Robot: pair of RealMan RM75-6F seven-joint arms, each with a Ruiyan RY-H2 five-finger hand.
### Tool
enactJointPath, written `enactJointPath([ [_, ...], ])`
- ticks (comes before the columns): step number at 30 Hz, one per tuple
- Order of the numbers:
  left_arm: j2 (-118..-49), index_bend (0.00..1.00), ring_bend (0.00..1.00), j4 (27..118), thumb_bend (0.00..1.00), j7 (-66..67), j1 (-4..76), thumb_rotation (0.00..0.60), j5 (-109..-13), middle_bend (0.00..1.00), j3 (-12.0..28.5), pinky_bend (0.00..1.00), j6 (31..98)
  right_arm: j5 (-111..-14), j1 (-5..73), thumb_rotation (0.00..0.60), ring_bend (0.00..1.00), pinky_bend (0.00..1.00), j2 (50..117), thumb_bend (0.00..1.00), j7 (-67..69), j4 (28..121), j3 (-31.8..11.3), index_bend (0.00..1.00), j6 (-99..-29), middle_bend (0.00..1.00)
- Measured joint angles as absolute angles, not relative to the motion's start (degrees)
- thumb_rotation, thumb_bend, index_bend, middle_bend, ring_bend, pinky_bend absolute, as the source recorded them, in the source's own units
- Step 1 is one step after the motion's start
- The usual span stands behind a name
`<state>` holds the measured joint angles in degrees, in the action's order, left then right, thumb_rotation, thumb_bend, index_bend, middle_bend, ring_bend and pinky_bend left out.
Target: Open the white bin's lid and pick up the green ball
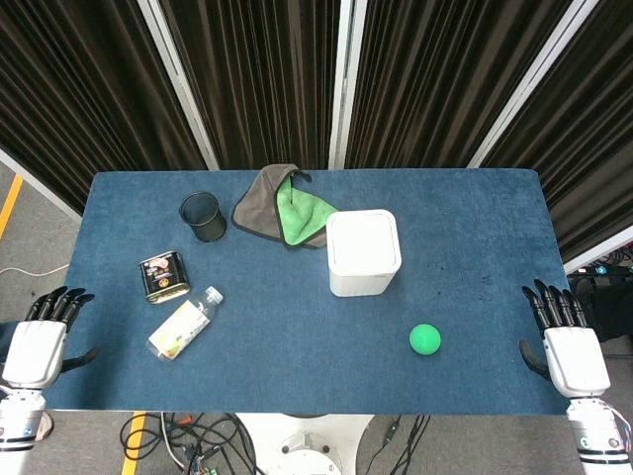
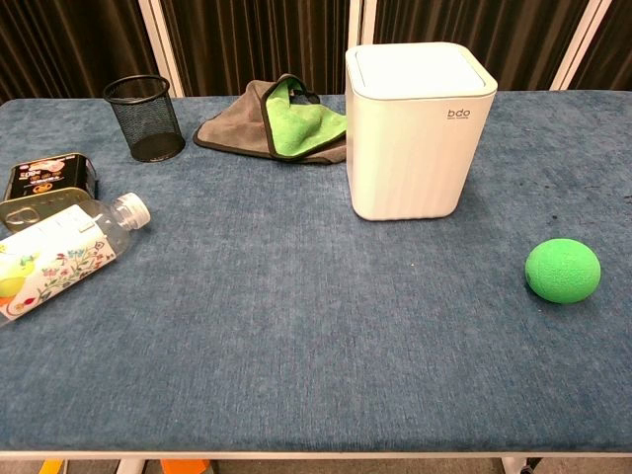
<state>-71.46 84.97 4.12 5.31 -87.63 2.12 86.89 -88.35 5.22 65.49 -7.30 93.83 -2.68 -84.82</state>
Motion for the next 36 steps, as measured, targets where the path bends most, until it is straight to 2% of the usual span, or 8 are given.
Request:
enactJointPath([
  [14,-71.6,0.23,0.1,85.31,0.05,4.55,5.22,0.6,-88.19,0.18,1.65,0.17,86.97,-88.62,6.22,0.6,0.0,0.0,65.49,0.31,-7.09,93.76,-3.26,0.0,-84.09,0.0],
  [20,-71.09,0.23,0.1,86.09,0.05,5.57,5.34,0.6,-88.35,0.18,1.53,0.17,86.76,-89.93,9.5,0.6,0.0,0.0,65.01,0.31,-8.49,96.1,-4.52,0.0,-81.62,0.0],
  [27,-70.95,0.23,0.1,86.41,0.05,5.76,5.31,0.6,-88.12,0.18,1.37,0.17,86.42,-90.48,17.55,0.6,0.0,0.0,64.45,0.38,-11.97,102.1,-8.4,0.0,-73.91,0.04],
  [36,-71.53,0.23,0.1,84.82,0.05,4.14,4.83,0.6,-87.71,0.18,1.12,0.17,86.47,-88.54,28.3,0.6,0.0,0.0,69.5,0.42,-19.83,106.04,-12.21,0.0,-63.95,0.19],
])
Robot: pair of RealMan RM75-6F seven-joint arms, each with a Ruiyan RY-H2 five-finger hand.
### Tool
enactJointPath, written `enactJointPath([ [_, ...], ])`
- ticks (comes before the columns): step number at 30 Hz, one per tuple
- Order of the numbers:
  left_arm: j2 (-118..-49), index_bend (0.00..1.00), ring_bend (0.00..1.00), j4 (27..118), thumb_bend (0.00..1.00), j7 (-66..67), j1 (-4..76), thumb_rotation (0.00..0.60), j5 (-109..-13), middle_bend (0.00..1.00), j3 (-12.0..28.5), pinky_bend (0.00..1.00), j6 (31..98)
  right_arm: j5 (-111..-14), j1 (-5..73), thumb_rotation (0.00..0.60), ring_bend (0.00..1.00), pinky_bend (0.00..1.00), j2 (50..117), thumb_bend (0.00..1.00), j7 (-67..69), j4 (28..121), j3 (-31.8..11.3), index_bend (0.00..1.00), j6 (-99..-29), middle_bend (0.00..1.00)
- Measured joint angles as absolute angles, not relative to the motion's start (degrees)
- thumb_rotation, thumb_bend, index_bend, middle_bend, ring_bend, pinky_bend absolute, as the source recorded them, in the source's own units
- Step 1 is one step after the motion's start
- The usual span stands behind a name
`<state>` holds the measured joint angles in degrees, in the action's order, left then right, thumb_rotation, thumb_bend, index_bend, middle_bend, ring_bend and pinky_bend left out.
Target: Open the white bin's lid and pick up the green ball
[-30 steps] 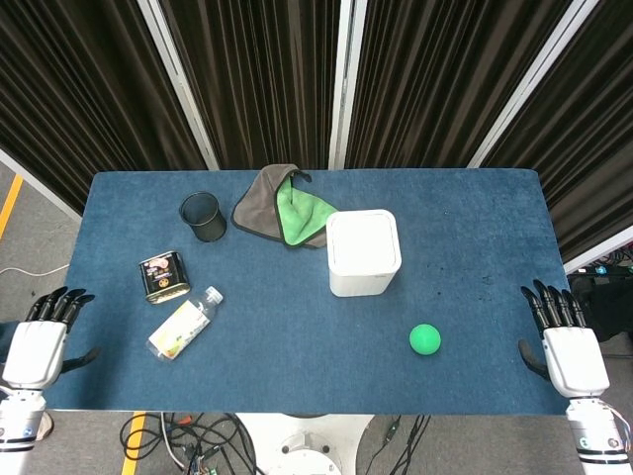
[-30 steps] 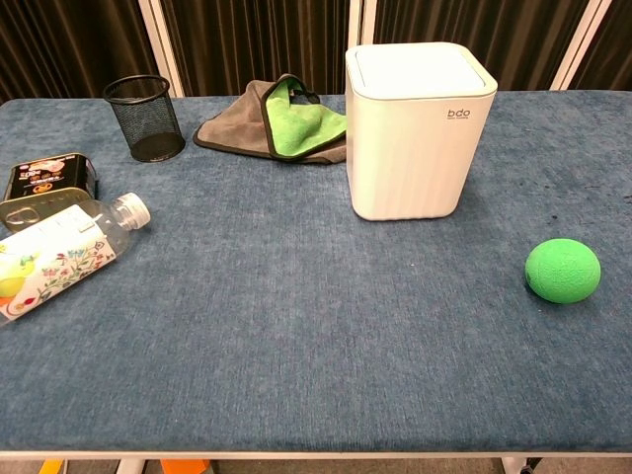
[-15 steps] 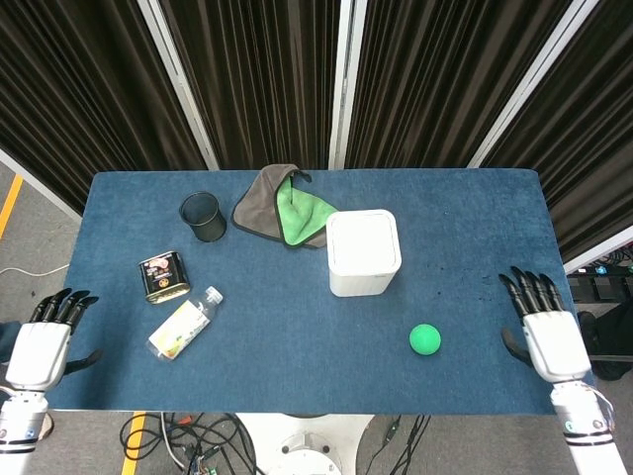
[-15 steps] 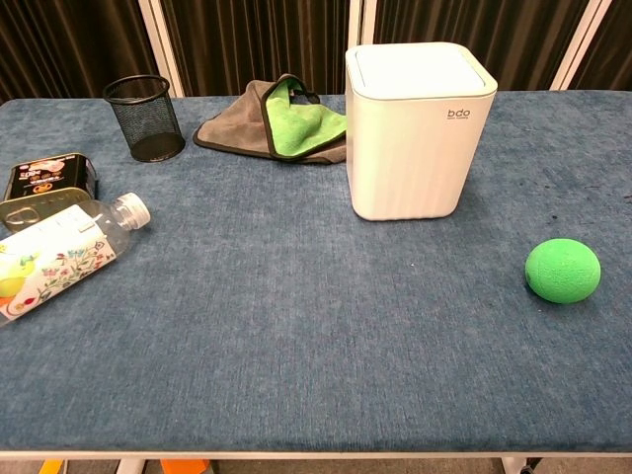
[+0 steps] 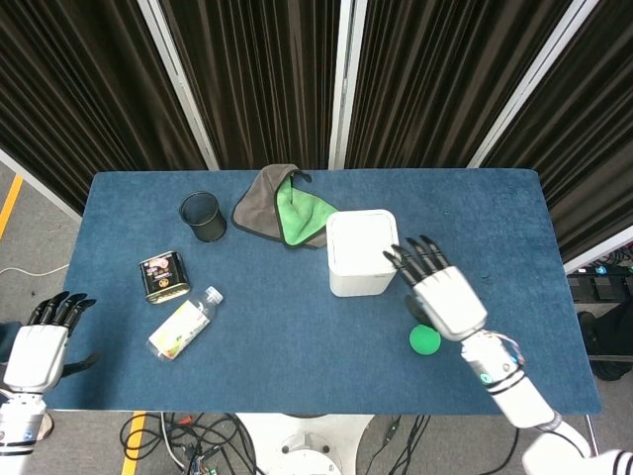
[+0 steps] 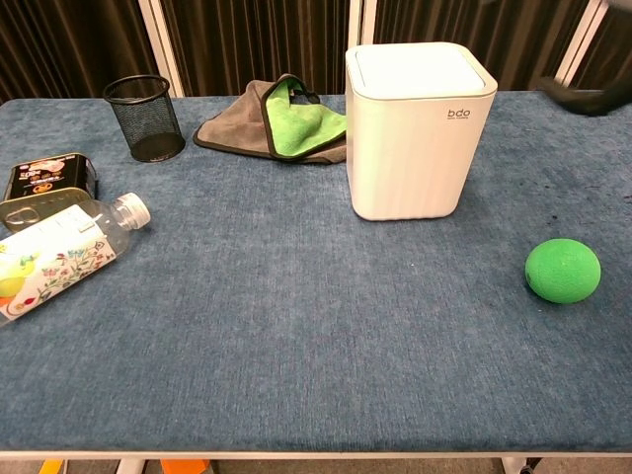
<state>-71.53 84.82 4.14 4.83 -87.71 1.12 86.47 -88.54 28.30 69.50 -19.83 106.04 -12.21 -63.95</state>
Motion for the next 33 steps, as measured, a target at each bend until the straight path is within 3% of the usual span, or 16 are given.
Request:
enactJointPath([
  [4,-71.68,0.23,0.1,84.13,0.05,3.31,4.61,0.6,-87.67,0.18,1.13,0.17,86.78,-86.3,30.47,0.6,0.0,0.0,71.83,0.42,-21.67,106.2,-12.5,0.0,-61.84,0.25],
  [26,-72.45,0.23,0.1,81.33,0.05,0.07,4.51,0.6,-87.5,0.18,0.93,0.17,86.15,-78.45,34.05,0.6,0.0,0.0,77.38,0.42,-27.04,101.08,-10.51,0.0,-59.91,0.3],
  [33,-72.54,0.23,0.1,80.62,0.05,-0.64,4.34,0.6,-87.74,0.18,0.84,0.17,86.45,-79.47,33.72,0.6,0.0,0.0,77.87,0.42,-25.35,100.13,-10.01,0.0,-62.2,0.23],
])
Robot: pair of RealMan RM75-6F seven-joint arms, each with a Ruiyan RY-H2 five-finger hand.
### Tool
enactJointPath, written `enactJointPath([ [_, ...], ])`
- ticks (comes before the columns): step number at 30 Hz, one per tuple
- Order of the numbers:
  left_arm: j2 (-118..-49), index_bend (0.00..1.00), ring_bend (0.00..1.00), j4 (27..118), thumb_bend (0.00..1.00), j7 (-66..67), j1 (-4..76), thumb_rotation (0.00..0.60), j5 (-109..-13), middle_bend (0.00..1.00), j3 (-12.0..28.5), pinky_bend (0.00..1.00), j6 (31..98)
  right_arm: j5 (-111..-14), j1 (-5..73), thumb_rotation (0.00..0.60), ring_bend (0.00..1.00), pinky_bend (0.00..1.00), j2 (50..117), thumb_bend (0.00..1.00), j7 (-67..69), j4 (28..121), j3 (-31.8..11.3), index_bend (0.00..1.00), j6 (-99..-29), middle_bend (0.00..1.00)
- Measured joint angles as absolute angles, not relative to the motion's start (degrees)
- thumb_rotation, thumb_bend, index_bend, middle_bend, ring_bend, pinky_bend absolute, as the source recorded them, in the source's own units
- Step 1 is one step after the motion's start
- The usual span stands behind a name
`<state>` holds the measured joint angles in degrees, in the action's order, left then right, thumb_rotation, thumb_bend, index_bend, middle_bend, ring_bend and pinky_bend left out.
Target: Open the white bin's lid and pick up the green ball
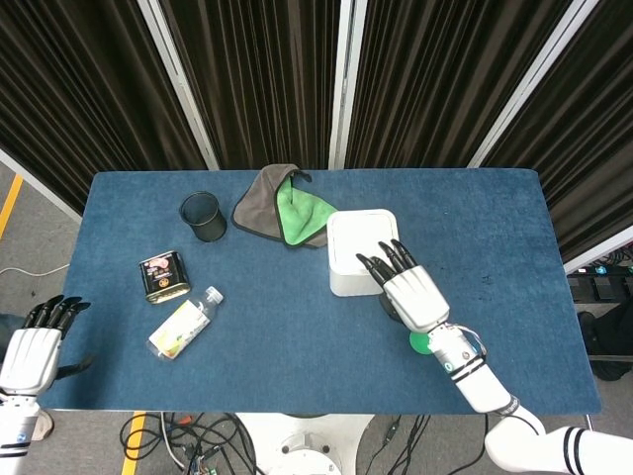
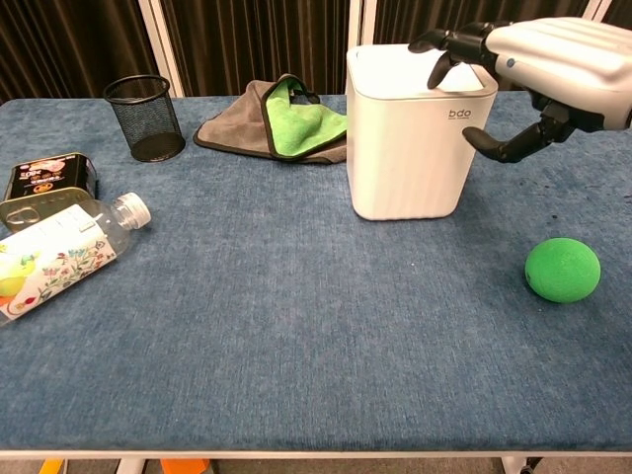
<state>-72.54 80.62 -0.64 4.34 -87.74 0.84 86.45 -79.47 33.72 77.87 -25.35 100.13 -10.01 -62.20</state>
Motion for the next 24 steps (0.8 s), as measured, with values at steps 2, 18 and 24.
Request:
enactJointPath([
  [2,-72.53,0.23,0.1,80.69,0.05,-0.66,4.31,0.6,-87.8,0.18,0.89,0.17,86.66,-80.55,33.52,0.6,0.0,0.0,77.78,0.41,-24.9,100.18,-10.32,0.0,-63.88,0.17],
  [18,-72.55,0.24,0.1,81.8,0.06,-1.32,4.58,0.6,-89.11,0.18,0.75,0.17,87.11,-94.55,21.86,0.6,0.0,0.0,68.66,0.29,-23.71,104.11,0.13,0.0,-79.08,0.05],
  [24,-72.91,0.24,0.1,81.47,0.06,-1.92,4.63,0.6,-89.17,0.18,0.4,0.17,86.63,-93.17,19.16,0.6,0.0,0.0,66.56,0.29,-23.02,104.79,5.27,0.0,-74.39,0.03],
])
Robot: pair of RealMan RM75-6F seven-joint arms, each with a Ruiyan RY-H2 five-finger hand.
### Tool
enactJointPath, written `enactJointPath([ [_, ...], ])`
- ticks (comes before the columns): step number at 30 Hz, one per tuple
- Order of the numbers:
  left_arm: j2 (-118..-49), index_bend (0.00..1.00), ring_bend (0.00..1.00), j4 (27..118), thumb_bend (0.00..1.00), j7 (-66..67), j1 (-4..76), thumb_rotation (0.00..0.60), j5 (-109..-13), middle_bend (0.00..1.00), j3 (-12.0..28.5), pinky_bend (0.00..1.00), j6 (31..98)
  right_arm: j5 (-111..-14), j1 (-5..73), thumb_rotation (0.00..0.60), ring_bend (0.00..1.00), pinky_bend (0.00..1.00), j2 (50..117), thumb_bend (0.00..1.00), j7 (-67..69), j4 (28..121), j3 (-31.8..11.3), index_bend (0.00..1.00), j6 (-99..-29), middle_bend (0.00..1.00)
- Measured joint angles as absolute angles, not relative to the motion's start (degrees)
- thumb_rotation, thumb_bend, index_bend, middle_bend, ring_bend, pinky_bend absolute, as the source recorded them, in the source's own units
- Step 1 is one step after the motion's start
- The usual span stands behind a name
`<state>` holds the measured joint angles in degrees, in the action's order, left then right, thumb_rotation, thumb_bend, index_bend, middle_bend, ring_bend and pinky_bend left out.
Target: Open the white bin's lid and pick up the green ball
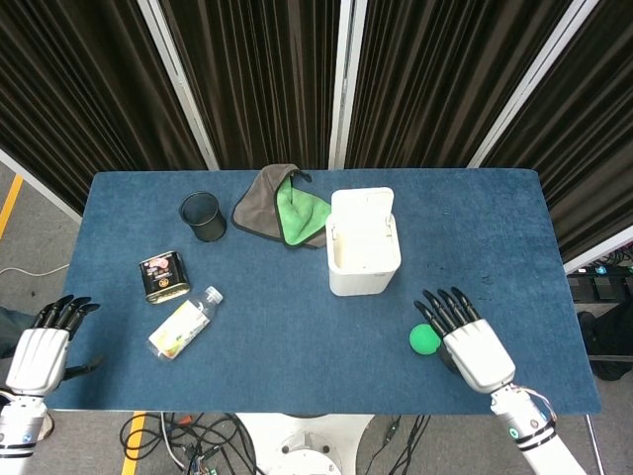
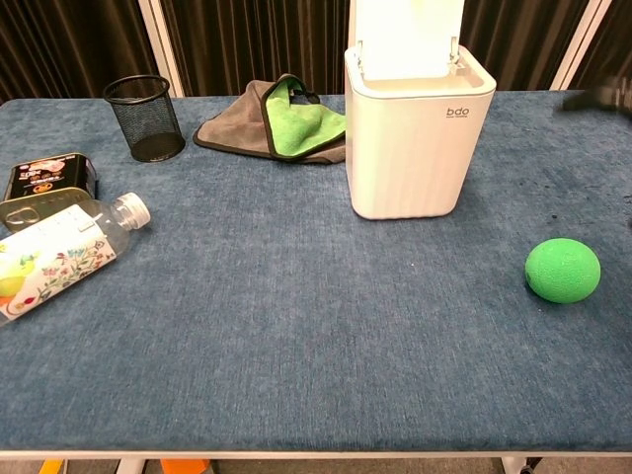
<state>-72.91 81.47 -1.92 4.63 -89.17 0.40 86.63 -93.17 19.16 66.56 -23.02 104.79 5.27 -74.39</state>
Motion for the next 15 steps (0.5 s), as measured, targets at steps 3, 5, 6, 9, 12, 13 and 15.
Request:
enactJointPath([
  [3,-72.93,0.24,0.1,81.25,0.06,-2.35,4.55,0.6,-88.85,0.18,0.41,0.17,86.5,-90.87,18.93,0.6,0.0,0.0,66.81,0.3,-22.22,104.02,6.03,0.0,-71.06,0.03],
  [5,-73.01,0.24,0.1,81.02,0.06,-2.58,4.54,0.6,-88.76,0.18,0.47,0.17,86.47,-89.64,18.98,0.6,0.0,0.0,67.32,0.31,-21.95,103.23,6.31,0.0,-69.04,0.03],
  [6,-73.07,0.24,0.1,80.95,0.06,-2.66,4.54,0.6,-88.77,0.18,0.48,0.17,86.51,-88.9,19.08,0.6,0.0,0.0,67.91,0.32,-22.03,102.62,6.41,0.0,-67.79,0.03],
  [9,-73.48,0.24,0.1,80.44,0.06,-3.06,4.42,0.6,-88.98,0.18,0.61,0.14,87.22,-87.28,19.44,0.6,0.0,0.05,70.13,0.33,-23.05,101.32,6.42,0.0,-65.37,0.04],
  [12,-74.08,0.24,0.1,79.54,0.06,-3.86,4.23,0.6,-89.09,0.18,0.92,0.13,88.18,-85.08,19.88,0.6,0.0,0.11,72.6,0.34,-24.77,100.28,5.94,0.0,-63.45,0.06],
  [13,-74.19,0.24,0.1,79.3,0.06,-4.06,4.15,0.6,-89.12,0.18,0.96,0.13,88.35,-84.46,20.03,0.6,0.0,0.14,73.31,0.35,-25.26,99.95,5.67,0.0,-63.05,0.06],
  [15,-74.26,0.24,0.1,78.96,0.06,-4.29,3.98,0.6,-89.13,0.18,0.92,0.13,88.45,-83.52,20.33,0.6,0.0,0.21,74.73,0.37,-26.38,99.08,4.95,0.0,-62.52,0.08],
])
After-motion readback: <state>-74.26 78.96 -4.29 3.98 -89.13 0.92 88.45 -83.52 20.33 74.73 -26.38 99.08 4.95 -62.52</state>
